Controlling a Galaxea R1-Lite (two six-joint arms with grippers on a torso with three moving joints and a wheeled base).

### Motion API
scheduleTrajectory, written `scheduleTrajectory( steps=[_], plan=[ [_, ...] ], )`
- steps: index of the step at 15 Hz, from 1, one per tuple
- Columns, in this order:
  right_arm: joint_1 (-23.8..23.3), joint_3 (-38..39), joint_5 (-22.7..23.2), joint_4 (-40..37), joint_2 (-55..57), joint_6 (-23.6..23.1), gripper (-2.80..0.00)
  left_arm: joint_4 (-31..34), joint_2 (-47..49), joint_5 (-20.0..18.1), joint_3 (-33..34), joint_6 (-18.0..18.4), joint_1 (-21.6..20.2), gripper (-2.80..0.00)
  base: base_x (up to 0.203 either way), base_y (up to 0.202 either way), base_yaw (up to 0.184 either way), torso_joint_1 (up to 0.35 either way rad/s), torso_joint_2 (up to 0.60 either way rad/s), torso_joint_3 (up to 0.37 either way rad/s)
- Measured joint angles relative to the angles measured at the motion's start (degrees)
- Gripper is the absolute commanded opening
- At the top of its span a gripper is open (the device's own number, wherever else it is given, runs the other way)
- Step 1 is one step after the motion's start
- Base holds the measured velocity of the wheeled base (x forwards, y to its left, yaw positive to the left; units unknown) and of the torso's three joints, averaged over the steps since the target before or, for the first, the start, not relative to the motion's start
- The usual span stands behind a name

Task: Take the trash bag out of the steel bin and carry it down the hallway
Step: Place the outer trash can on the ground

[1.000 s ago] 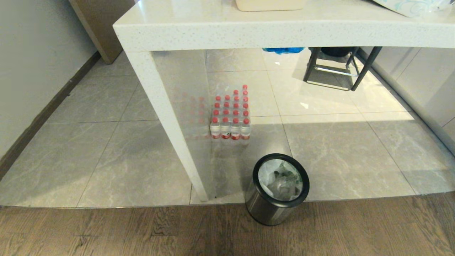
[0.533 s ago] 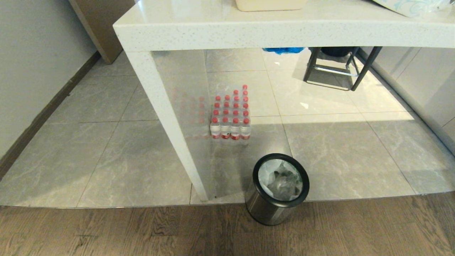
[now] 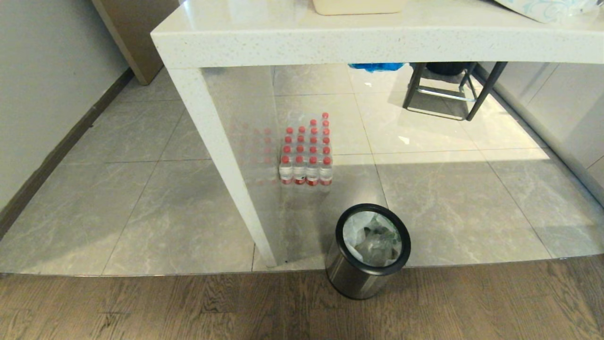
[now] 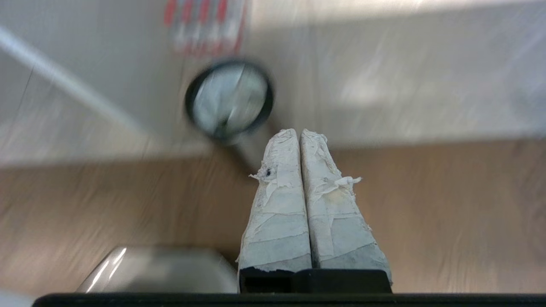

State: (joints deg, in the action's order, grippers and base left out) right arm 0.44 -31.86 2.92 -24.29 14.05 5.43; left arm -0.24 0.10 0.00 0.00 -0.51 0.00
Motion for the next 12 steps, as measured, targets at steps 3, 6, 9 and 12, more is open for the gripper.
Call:
scheduleTrajectory(
  steps=[3,6,9,12],
  plan=[
    [0.3,-5.58,3.41,-3.19,12.54,3.36,-2.8,0.0,0.0,-0.02,0.0,0.0,0.0,-2.8,0.0,0.0,0.0,0.0,0.0,0.0],
    [0.49,-8.86,6.51,-2.19,25.23,6.14,-2.8,0.0,0.0,-0.02,0.0,-0.01,0.0,-2.8,0.0,0.0,0.0,0.0,0.0,0.0],
    [0.57,-9.1,7.61,1.09,34.92,7.1,-2.8,0.01,0.0,0.0,0.0,0.02,0.0,-2.8,0.0,0.0,0.0,0.0,0.0,0.0],
    [0.61,-7.71,7.69,2.11,40.53,6.97,-2.8,0.0,0.0,0.0,0.0,0.01,0.0,-2.8,0.0,0.0,0.0,0.0,0.0,0.0]
  ],
)
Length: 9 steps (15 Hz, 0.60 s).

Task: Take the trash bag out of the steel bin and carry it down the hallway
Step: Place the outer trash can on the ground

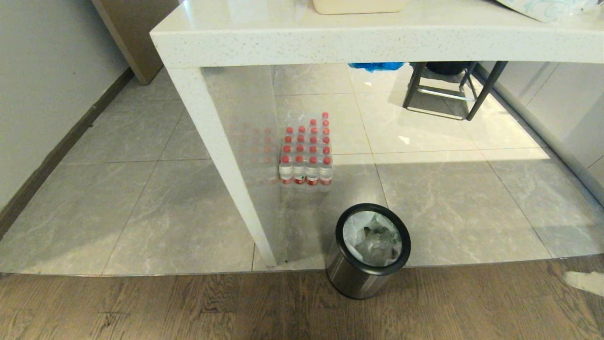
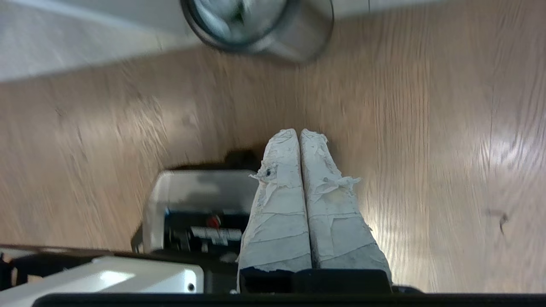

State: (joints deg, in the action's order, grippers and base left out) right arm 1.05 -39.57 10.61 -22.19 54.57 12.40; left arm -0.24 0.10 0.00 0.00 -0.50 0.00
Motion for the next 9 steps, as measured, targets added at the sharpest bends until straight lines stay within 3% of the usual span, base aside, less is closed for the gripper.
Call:
scheduleTrajectory(
  steps=[4,9],
  plan=[
    [0.0,1.0,-0.09,2.38,5.84,-0.48,-2.8,0.0,0.0,0.0,0.0,-0.01,0.0,-2.8,0.0,0.0,0.0,0.0,0.0,0.0],
    [0.05,4.18,-1.13,20.13,17.14,-0.54,-2.8,0.0,0.0,0.0,0.0,-0.01,0.0,-2.8,0.0,0.0,0.0,0.0,0.0,0.0]
  ],
)
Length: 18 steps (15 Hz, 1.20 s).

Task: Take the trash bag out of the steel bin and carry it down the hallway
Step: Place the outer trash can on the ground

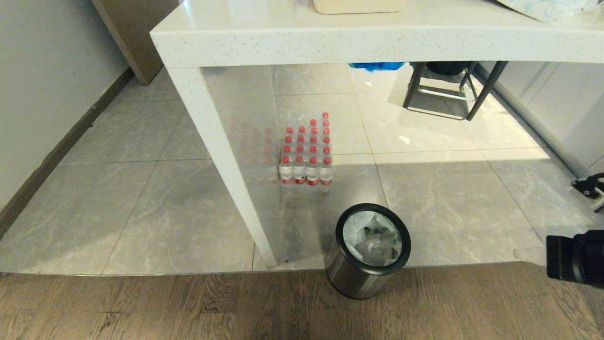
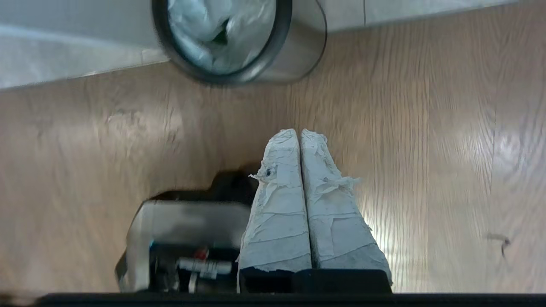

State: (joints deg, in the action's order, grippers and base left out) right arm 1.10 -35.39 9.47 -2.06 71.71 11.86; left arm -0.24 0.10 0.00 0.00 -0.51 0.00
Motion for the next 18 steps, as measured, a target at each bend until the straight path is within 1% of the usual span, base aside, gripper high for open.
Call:
scheduleTrajectory(
  steps=[5,8,10,12,14,16,17,18],
  plan=[
    [1.42,0.71,-0.6,14.77,16.85,-0.97,-2.8,0.0,0.0,0.0,0.0,-0.01,0.0,-2.8,0.0,0.0,0.0,0.0,0.0,0.0],
    [4.62,-1.1,-1.64,22.22,26.57,-2.11,-2.8,0.0,0.0,0.0,0.0,0.0,0.0,-2.8,0.0,0.0,0.0,0.0,0.0,0.0],
    [6.53,-3.65,-4.77,25.74,33.04,-2.32,-2.8,0.0,0.0,0.0,0.0,0.01,0.0,-2.8,0.0,0.0,0.0,0.0,0.0,0.0],
    [8.42,-7.29,-9.74,27.62,39.21,-2.53,-2.8,0.0,0.0,0.0,0.0,-0.01,0.0,-2.8,0.0,0.0,0.0,0.0,0.0,0.0],
    [9.64,-10.77,-13.65,28.56,44.35,-3.17,-2.8,0.0,0.0,0.0,0.0,0.0,0.0,-2.8,0.0,0.0,0.0,0.0,0.0,0.0],
    [10.42,-13.83,-16.44,29.94,48.04,-3.03,-2.8,0.0,0.0,0.0,0.0,0.0,0.0,-2.8,0.0,0.0,0.0,0.0,0.0,0.0],
    [10.58,-14.95,-16.55,29.89,49.23,-2.88,-2.8,0.0,0.0,0.0,0.0,-0.01,0.0,-2.8,0.0,0.0,0.0,0.0,0.0,0.0],
    [10.69,-15.89,-16.55,29.84,50.25,-2.61,0.0,0.0,0.0,0.0,0.0,0.0,0.0,-2.8,0.0,0.0,0.0,0.0,0.0,0.0]
  ],
)
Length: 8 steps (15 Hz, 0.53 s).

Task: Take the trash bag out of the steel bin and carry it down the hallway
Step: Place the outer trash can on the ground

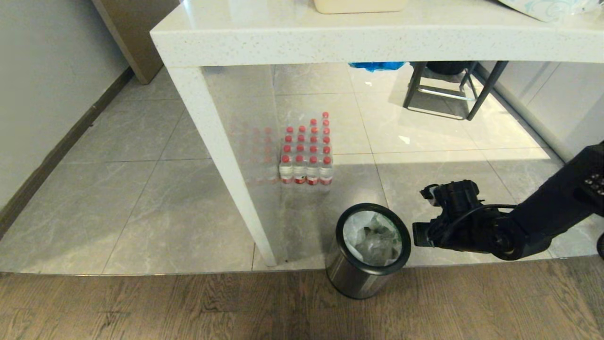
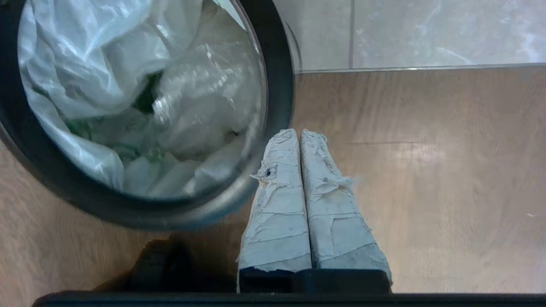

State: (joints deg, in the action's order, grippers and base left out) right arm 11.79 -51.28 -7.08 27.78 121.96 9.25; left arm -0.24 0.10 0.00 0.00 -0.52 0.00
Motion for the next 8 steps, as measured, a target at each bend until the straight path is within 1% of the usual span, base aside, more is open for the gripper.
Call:
scheduleTrajectory(
  steps=[3,8],
  plan=[
    [0.56,-2.34,0.0,0.71,2.9,0.63,0.0,0.0,0.0,0.0,0.0,0.02,0.0,-2.8,0.0,0.0,0.0,0.0,0.0,0.0],
    [1.8,-2.65,-0.01,2.77,5.98,1.0,0.0,0.0,0.0,0.0,0.0,0.03,0.0,-2.8,0.0,0.0,0.0,0.0,0.0,0.0]
  ],
)
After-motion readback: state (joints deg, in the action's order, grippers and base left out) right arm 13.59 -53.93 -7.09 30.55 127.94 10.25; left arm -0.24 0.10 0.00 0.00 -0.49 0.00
